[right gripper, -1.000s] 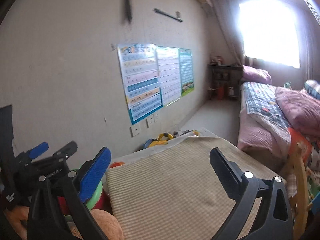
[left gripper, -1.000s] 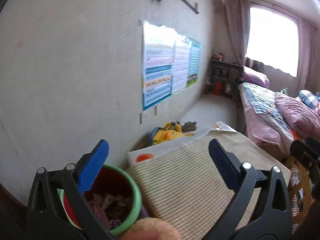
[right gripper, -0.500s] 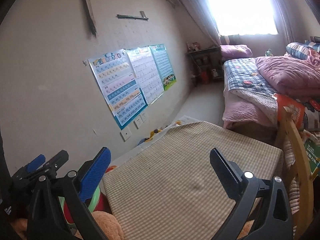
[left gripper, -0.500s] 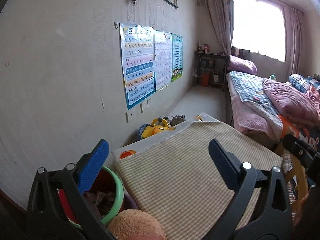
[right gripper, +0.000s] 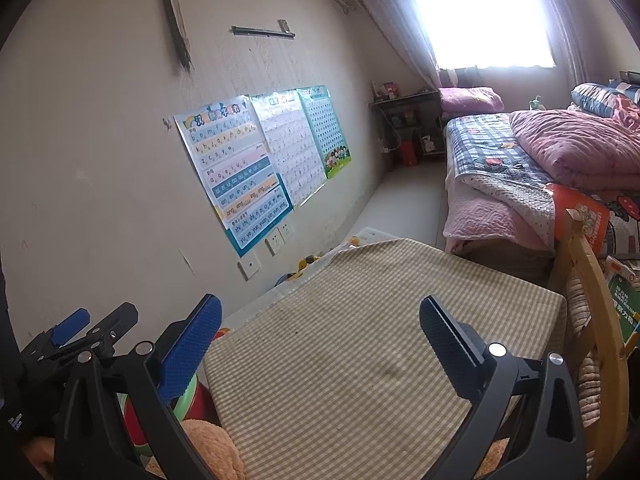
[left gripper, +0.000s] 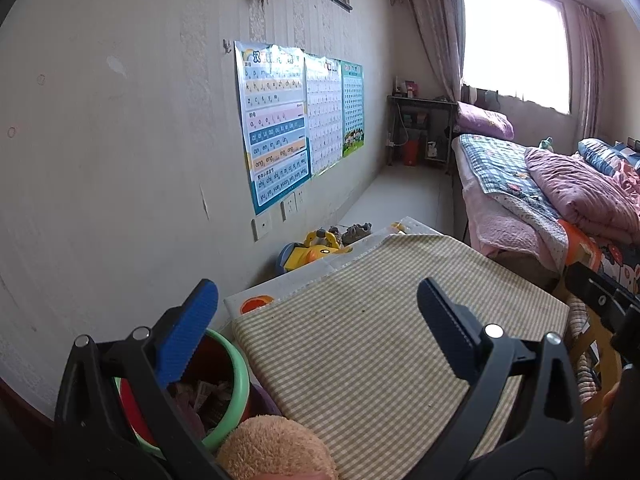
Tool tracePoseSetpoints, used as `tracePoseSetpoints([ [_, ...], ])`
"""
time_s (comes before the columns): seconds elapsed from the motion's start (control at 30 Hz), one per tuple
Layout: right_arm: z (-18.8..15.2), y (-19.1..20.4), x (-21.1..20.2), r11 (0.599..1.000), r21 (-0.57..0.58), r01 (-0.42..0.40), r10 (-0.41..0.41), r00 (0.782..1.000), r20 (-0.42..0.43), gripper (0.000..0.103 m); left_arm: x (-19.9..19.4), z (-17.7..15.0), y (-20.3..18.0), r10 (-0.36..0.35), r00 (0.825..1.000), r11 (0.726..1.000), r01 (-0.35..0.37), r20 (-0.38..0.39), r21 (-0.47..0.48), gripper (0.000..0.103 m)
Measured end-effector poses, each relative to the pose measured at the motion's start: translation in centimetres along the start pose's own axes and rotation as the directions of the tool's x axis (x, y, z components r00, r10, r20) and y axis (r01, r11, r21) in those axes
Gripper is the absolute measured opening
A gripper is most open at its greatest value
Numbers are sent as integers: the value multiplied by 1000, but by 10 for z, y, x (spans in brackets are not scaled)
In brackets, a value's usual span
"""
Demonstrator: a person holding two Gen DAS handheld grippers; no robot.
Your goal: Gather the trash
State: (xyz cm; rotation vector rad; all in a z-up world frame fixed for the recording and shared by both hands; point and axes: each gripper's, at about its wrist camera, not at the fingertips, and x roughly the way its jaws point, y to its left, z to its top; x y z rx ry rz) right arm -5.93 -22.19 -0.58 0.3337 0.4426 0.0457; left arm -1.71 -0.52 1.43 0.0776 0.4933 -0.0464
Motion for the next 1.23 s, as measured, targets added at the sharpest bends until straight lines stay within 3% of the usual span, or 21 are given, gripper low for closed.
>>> tracePoseSetpoints([
  [0.6,-10,-3,20,1000,-1,16,-16,999,-44,96,21,-7,4,-1,999,1000,0,-53,-11,98],
  [0.97,-33,-29,64,997,7,82,-80,985,-151,96,49,-21,8,23,993,999,-27,-119,-32,98],
  [1.07,-48,-53,102,985,-16,172,-172,967,-189,96,60,-28,10,47,988,998,-51,-148,-22,98],
  [1.13,-58,-76,142,960,-62,275,-281,932,-227,96,69,-35,14,62,981,998,-66,-181,-15,98],
  [1.23,-68,-109,194,923,-78,376,-381,875,-300,96,81,-45,30,100,971,994,-108,-215,-28,98],
])
